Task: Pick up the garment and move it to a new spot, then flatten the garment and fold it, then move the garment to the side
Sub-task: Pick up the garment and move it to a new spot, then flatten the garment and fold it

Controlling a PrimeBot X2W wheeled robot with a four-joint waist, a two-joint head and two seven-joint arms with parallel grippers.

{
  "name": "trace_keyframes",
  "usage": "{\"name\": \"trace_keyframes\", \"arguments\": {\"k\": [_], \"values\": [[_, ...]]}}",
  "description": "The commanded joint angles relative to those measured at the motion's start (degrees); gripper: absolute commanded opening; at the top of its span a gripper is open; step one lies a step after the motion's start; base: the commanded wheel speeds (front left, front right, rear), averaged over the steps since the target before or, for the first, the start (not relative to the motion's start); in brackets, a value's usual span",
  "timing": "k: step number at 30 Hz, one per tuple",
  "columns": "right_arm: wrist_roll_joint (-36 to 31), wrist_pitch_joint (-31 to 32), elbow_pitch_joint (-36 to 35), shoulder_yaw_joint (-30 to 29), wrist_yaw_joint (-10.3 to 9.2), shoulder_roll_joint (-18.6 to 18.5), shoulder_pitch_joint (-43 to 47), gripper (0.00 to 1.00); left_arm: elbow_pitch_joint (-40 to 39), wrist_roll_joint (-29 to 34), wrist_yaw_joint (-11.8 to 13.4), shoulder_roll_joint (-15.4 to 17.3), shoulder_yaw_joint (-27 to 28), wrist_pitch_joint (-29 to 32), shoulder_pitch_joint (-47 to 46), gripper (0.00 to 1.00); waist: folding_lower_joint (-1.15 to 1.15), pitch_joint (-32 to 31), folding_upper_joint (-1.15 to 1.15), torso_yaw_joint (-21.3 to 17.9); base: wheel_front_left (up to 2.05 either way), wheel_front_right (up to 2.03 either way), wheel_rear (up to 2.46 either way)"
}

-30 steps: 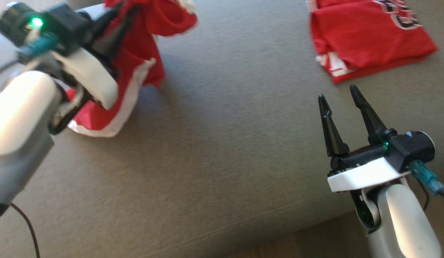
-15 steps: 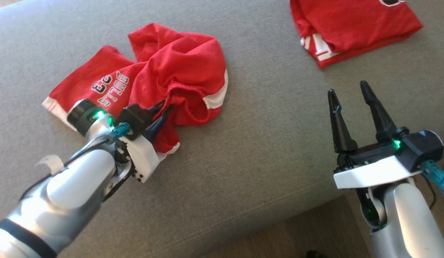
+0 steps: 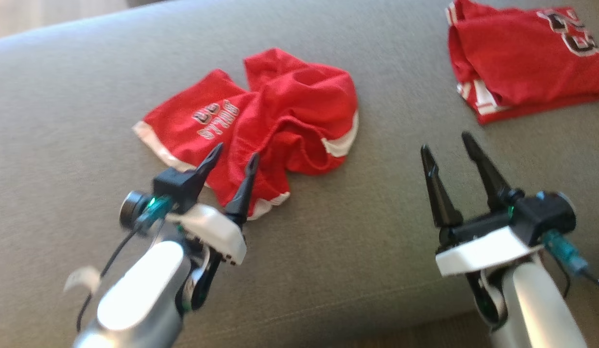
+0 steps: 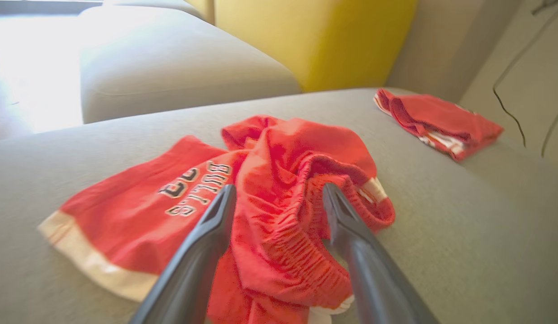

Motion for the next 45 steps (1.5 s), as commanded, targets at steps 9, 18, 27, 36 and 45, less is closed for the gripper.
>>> {"name": "trace_keyframes", "arguments": {"k": [9,18,27,36,45], "values": [[0.32,-0.37,0.84,0.01,-0.02,0.2,5.07,1.0,-18.02,9.24,10.23,-4.83,22.75,-0.69,19.54,1.0,0.0,-9.77,0.0,10.14,0.0,0.0,0.0],[0.62,-0.37,1.44,-0.93,-0.02,0.2,9.49,1.0,-29.28,20.18,9.47,-11.31,32.89,-0.69,33.1,1.0,0.0,-13.97,0.0,11.41,0.0,0.0,0.0],[0.07,-0.37,-1.14,-0.19,-0.02,0.2,14.83,1.0,-27.88,28.58,3.63,-12.76,34.85,-0.7,41.08,1.0,0.0,-16.6,0.0,11.08,0.0,0.0,0.0],[1.44,-0.37,-0.37,2.17,-0.02,0.2,15.45,1.0,-27.52,30.23,2.77,-13.45,36.05,-0.7,42.79,1.0,0.0,-17.06,0.0,10.07,0.0,0.0,0.0],[1.26,-0.37,-0.07,2.32,-0.02,0.2,14.71,1.0,-27.23,30.83,2.73,-13.71,35.78,-0.7,42.29,1.0,0.0,-16.6,0.0,9.05,0.0,0.0,0.0]]}}
